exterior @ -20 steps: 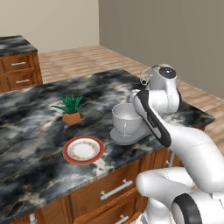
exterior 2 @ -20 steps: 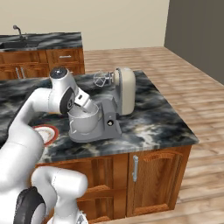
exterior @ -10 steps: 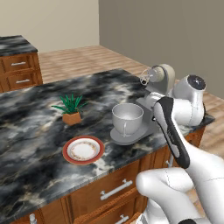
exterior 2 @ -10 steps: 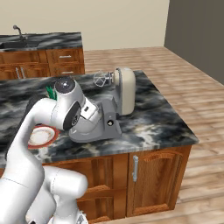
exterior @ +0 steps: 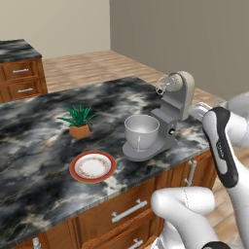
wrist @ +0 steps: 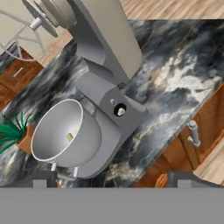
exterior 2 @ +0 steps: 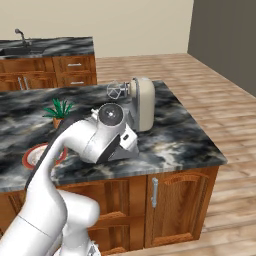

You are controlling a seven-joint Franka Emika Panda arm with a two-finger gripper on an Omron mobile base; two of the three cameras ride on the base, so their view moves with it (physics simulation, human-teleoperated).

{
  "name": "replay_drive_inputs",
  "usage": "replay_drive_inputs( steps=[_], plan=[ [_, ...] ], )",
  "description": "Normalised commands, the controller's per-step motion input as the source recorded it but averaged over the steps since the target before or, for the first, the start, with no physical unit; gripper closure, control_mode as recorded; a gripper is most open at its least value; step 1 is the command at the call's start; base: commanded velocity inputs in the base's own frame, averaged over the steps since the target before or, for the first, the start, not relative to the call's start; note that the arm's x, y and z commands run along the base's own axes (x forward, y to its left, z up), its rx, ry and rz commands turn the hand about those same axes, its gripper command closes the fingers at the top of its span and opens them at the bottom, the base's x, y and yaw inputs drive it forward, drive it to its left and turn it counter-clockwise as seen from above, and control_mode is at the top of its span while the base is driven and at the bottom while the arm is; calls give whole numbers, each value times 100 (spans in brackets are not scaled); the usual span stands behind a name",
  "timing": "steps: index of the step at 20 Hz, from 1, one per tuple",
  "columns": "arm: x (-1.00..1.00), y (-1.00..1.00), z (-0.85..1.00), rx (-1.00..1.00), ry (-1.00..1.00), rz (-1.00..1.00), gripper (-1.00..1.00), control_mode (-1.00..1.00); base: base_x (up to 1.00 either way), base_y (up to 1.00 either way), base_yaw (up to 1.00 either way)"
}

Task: Add butter and sugar cubes to the stand mixer bowl and then turn on the stand mixer to begin making frosting.

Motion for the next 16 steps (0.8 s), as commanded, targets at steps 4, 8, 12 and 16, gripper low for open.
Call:
replay_drive_inputs(
  steps=[4, 8, 12, 16],
  plan=[
    [-5, -64, 4, 15, -1, 0, -100, -100, 0, 0, 0],
    [0, -59, 4, 21, 0, -2, -100, -100, 0, 0, 0],
    [0, -43, 5, 21, 0, -4, -100, -100, 0, 0, 0],
    [2, -40, 8, 19, 5, -2, -100, -100, 0, 0, 0]
  ],
)
